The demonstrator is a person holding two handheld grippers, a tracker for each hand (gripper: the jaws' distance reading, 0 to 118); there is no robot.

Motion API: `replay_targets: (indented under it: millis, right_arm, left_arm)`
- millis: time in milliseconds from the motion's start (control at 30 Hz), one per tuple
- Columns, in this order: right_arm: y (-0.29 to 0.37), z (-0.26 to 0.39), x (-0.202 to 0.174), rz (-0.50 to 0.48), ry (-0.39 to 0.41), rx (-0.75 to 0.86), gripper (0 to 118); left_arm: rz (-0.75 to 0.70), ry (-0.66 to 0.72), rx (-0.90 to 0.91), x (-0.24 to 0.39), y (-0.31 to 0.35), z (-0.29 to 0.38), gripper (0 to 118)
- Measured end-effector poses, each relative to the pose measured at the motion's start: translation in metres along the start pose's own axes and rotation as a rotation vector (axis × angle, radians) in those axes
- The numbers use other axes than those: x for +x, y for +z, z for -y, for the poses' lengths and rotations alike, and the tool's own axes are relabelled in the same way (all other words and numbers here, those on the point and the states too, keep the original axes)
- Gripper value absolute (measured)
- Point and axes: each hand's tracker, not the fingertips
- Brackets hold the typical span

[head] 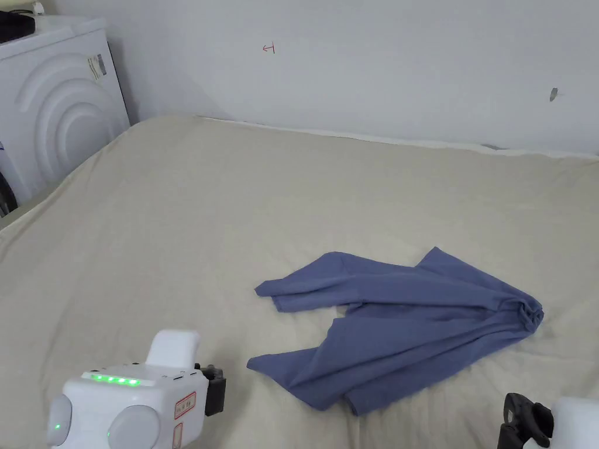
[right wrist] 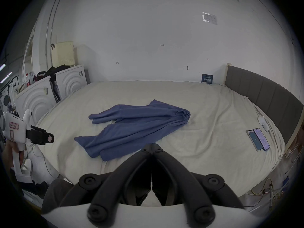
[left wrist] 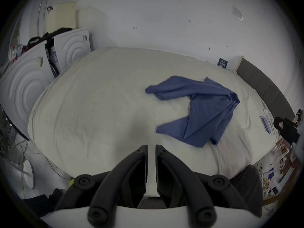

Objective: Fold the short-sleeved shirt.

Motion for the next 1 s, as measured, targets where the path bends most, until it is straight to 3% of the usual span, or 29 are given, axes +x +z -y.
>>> replay_targets:
  millis: [33,67,133,200,233,433,533,567,600,633,733,867,1000]
  right_arm:
    - [-0.002,0.001,-0.002,0.004,0.005,-0.014,1]
    - [-0.003,0.002,-0.003,0.006,0.006,-0.025,1]
    - [-0.007,0.004,-0.005,0.002,0.004,-0.035,1]
    - [-0.011,0.007,-0.005,0.006,0.008,-0.052,1]
    - [-0.013,0.008,-0.004,0.007,0.009,-0.061,1]
    - [-0.033,0.012,-0.003,0.014,0.021,-0.115,1]
    - [-0.045,0.011,-0.002,0.012,0.034,-0.138,1]
    - [-0.05,0.01,-0.003,0.011,0.033,-0.144,1]
    - [-0.056,0.008,-0.003,0.007,0.033,-0.148,1]
    - [-0.063,0.005,-0.004,0.0,0.035,-0.155,1]
    - [-0.091,-0.022,-0.019,-0.079,0.071,-0.15,1]
    - [-0.164,-0.074,-0.06,-0.157,0.275,-0.129,1]
    - [-0.266,-0.134,-0.1,-0.24,0.341,-0.194,1]
  left_arm:
    - [0.005,-0.013,-0.007,0.002,-0.006,-0.003,10]
    - [0.02,-0.035,-0.021,0.004,-0.016,-0.007,23]
    - [0.018,-0.056,-0.044,0.011,-0.034,-0.014,114]
    - [-0.002,-0.075,-0.139,0.016,-0.058,-0.018,117]
    - [0.044,-0.064,-0.032,0.018,-0.07,-0.021,117]
    - [0.005,-0.136,-0.097,0.031,-0.12,-0.036,117]
    - [0.035,-0.119,-0.106,0.032,-0.126,-0.035,112]
    - [0.027,-0.111,-0.094,0.031,-0.126,-0.034,93]
    - [0.036,-0.111,-0.095,0.029,-0.124,-0.032,54]
    - [0.042,-0.103,-0.096,0.027,-0.125,-0.03,6]
    - [0.109,-0.038,-0.127,0.022,-0.12,-0.025,5]
    - [0.151,0.009,-0.101,0.013,-0.119,-0.032,5]
    - [0.187,0.014,-0.104,0.007,-0.122,-0.035,5]
